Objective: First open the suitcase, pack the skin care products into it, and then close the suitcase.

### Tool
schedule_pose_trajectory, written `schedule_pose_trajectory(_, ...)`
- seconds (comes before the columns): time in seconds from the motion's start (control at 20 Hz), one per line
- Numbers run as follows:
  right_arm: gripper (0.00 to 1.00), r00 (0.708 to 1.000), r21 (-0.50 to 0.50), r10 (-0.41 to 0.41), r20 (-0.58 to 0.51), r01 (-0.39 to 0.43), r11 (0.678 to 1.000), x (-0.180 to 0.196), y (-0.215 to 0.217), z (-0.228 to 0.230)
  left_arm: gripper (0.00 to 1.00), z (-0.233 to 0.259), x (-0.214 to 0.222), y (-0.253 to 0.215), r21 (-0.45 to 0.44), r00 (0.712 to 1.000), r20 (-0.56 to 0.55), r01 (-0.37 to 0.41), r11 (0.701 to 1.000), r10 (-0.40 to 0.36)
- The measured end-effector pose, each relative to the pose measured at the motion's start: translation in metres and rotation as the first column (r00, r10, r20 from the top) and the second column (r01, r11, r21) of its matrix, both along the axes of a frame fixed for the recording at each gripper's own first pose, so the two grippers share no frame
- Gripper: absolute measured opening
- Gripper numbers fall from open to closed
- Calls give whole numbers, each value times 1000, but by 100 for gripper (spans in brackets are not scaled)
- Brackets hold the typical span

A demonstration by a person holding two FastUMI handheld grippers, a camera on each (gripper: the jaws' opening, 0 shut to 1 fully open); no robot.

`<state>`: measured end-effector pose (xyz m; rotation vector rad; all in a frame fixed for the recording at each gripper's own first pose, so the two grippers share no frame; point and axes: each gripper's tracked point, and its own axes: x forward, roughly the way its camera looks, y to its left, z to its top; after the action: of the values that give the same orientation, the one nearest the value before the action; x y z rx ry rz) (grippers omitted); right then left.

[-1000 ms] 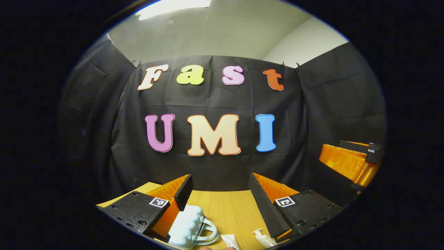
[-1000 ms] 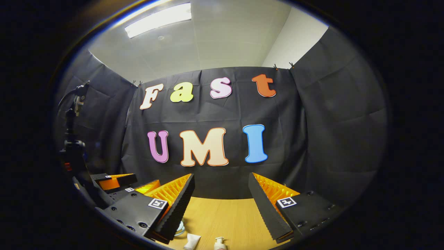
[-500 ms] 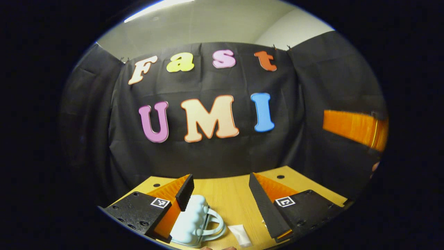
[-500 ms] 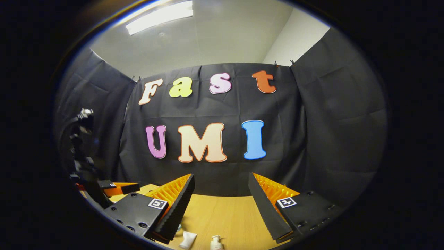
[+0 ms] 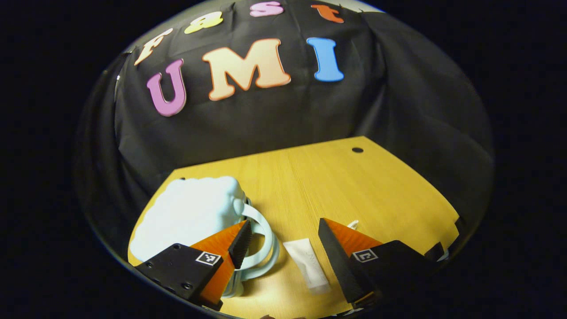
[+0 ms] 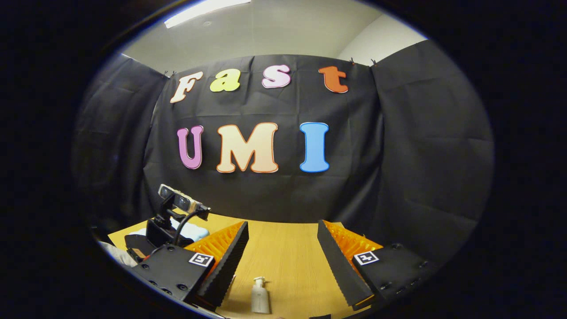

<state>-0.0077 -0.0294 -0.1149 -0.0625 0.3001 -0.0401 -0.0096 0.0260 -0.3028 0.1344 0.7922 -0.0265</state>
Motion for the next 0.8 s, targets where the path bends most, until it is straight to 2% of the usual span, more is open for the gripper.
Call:
schedule_pose_trajectory(0.25,99,995,31,-48,-92,51,998,-11,-13,-28,92,-50,17,21,30,993,-110,-37,999,40)
schedule_pose_trajectory(0.5,99,992,21,-52,-119,55,998,-13,-16,-39,90,-89,15,27,24,967,-250,-42,999,47)
schedule_pose_trajectory(0.55,99,991,14,-49,-122,51,999,-13,-17,-40,81,-92,15,26,26,965,-258,-42,999,47)
schedule_pose_trajectory(0.6,99,991,11,-45,-127,47,999,-13,-19,-43,72,-89,17,33,63,966,-252,-45,997,60)
schedule_pose_trajectory(0.65,99,990,21,-36,-135,39,999,-13,-18,-45,49,-85,18,40,87,967,-246,-45,995,65)
schedule_pose_trajectory(0.75,99,989,47,-29,-147,37,998,-13,-20,-50,19,-83,20,39,90,968,-241,-44,995,64)
schedule_pose_trajectory(0.8,99,989,57,-29,-147,37,998,-13,-23,-51,13,-84,19,37,97,966,-254,-26,995,50)
